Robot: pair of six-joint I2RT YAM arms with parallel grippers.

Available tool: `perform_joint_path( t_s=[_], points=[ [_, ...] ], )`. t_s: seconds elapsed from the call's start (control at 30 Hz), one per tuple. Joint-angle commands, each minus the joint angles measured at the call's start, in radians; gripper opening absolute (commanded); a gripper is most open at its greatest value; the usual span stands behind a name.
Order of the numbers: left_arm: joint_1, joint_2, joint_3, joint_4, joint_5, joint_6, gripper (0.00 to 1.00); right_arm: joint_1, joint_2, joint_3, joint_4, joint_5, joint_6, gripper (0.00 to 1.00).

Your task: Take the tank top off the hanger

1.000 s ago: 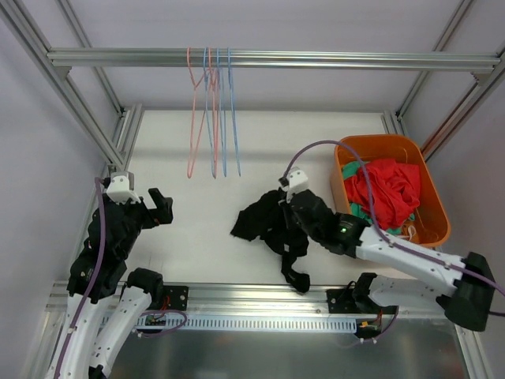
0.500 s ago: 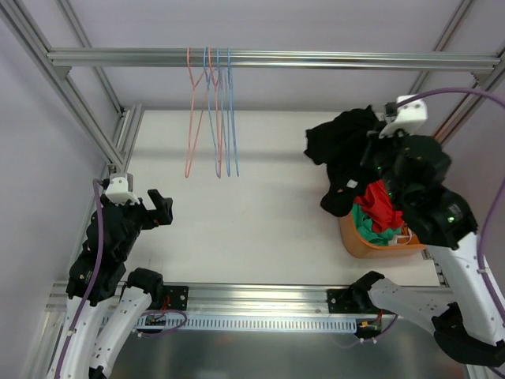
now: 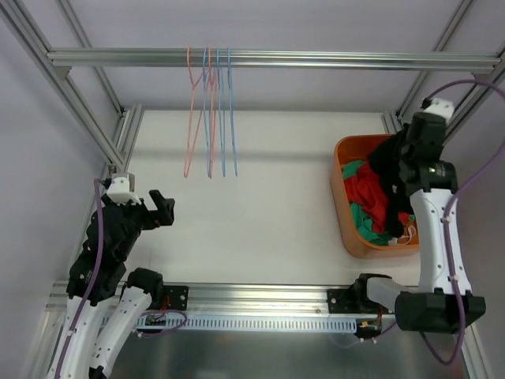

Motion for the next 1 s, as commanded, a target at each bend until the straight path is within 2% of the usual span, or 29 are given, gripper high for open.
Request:
perform_joint_path(
  t_s=[0.0, 0.13, 0.23, 0.37, 0.43, 0.5, 0.53, 0.6, 0.63, 0.7, 0.73, 0.9, 0.97],
  points=[
    [0.007, -0.01, -0.005, 0.028, -0.007, 0.001, 0.99, -0.021, 0.053, -0.202, 0.061, -0.147, 0.154, 0.0],
    [0.008, -0.024, -0.003, 0.026, -0.076, -0.015, 0.99, -0.064, 0.214, -0.403, 0.153, -0.271, 0.302, 0.0],
    [0.013, -0.033, -0.006, 0.026, -0.08, -0.013, 0.99, -0.067, 0.304, -0.481, 0.202, -0.289, 0.325, 0.0],
    [0.015, -0.031, -0.006, 0.026, -0.073, -0.01, 0.99, -0.069, 0.259, -0.475, 0.213, -0.296, 0.322, 0.0],
    [0.018, -0.025, -0.003, 0.026, -0.073, -0.008, 0.99, -0.084, 0.21, -0.408, 0.163, -0.297, 0.325, 0.02],
    [0.022, -0.018, -0.001, 0.026, -0.076, -0.008, 0.99, -0.089, 0.18, -0.35, 0.118, -0.288, 0.325, 0.12],
    [0.031, -0.014, 0.0, 0.025, -0.077, -0.01, 0.99, -0.095, 0.165, -0.319, 0.08, -0.273, 0.322, 0.3],
    [0.048, -0.001, 0.005, 0.026, -0.076, -0.011, 0.99, -0.099, 0.134, -0.218, 0.008, -0.26, 0.31, 0.51],
    [0.077, 0.007, 0.012, 0.025, -0.071, -0.018, 0.99, -0.101, 0.127, -0.183, -0.016, -0.248, 0.305, 0.69],
    [0.12, 0.035, 0.023, 0.028, -0.048, -0.028, 0.99, -0.101, 0.102, -0.084, -0.061, -0.236, 0.285, 0.85],
    [0.172, 0.047, 0.037, 0.03, -0.012, -0.039, 0.99, -0.101, 0.093, -0.058, -0.101, -0.228, 0.277, 0.99],
    [0.251, 0.172, 0.097, 0.025, 0.05, -0.027, 0.99, -0.099, 0.0, 0.072, -0.216, -0.282, 0.199, 0.99],
    [0.252, 0.221, 0.146, -0.006, 0.041, -0.01, 0.99, -0.086, -0.048, 0.083, -0.238, -0.364, 0.129, 0.99]
  ],
)
